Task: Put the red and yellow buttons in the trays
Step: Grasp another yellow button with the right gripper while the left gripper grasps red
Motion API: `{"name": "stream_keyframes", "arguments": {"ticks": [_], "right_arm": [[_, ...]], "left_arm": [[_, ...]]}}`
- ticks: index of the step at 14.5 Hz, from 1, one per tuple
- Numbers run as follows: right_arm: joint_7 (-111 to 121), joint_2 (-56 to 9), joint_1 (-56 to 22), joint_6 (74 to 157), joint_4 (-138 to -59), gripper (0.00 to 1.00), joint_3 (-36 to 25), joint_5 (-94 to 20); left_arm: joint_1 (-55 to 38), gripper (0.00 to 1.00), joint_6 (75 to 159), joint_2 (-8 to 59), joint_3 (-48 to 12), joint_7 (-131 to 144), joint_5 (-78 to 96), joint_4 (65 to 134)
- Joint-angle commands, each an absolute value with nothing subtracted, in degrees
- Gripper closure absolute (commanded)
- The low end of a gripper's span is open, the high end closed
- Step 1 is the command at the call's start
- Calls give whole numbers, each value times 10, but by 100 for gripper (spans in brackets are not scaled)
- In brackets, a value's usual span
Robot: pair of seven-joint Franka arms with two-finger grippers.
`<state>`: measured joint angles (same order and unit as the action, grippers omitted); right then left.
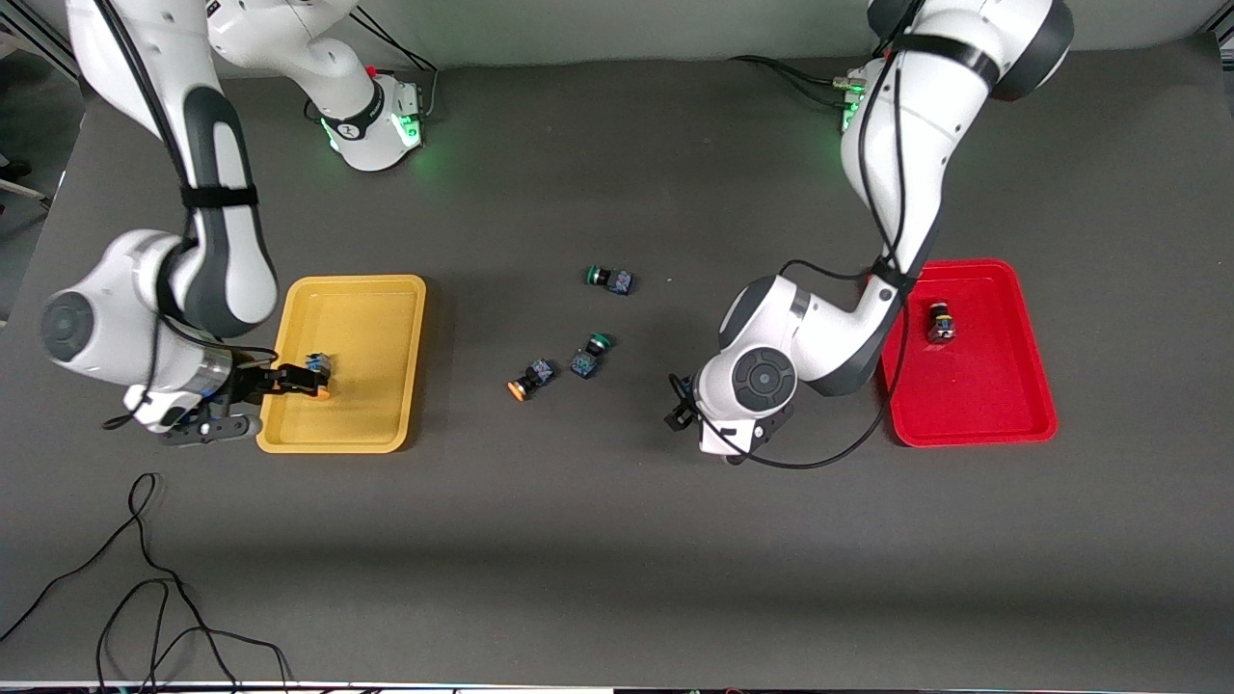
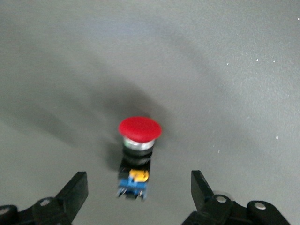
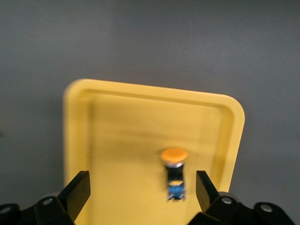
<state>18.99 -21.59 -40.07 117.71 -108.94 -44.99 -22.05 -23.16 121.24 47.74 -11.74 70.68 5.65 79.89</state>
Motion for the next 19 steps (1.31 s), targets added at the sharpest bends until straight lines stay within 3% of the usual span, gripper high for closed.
{"name": "stream_keyframes", "arguments": {"ticks": [1, 3, 4, 6, 7, 11, 15, 19], "right_arm": [[112, -214, -416, 1128, -1034, 0, -451, -203], [8, -219, -474, 1133, -1031, 0, -454, -204], [-62, -223, -501, 1137, -1023, 0, -452, -204], [-199, -251, -553, 1148, -1001, 0, -451, -214], [-271, -264, -575, 1160, -994, 0, -451, -218], [-542, -325, -623, 1192, -963, 0, -432, -283], [-647, -374, -623, 1195, -921, 0, -389, -289], [-647, -408, -623, 1252, -957, 0, -357, -290]], "left_arm": [[-243, 9, 1210, 497, -110, 714, 52, 771], [-241, 20, 1209, 497, -110, 711, 23, 774], [-243, 33, 1209, 497, -110, 710, 21, 776], [-243, 96, 1210, 497, -110, 710, 21, 781], [-243, 100, 1212, 497, -110, 710, 21, 786], [-237, 100, 1195, 482, -111, 695, 20, 785], [-179, 100, 1037, 428, -110, 587, 22, 773], [-58, 100, 991, 361, -105, 356, -28, 859]]}}
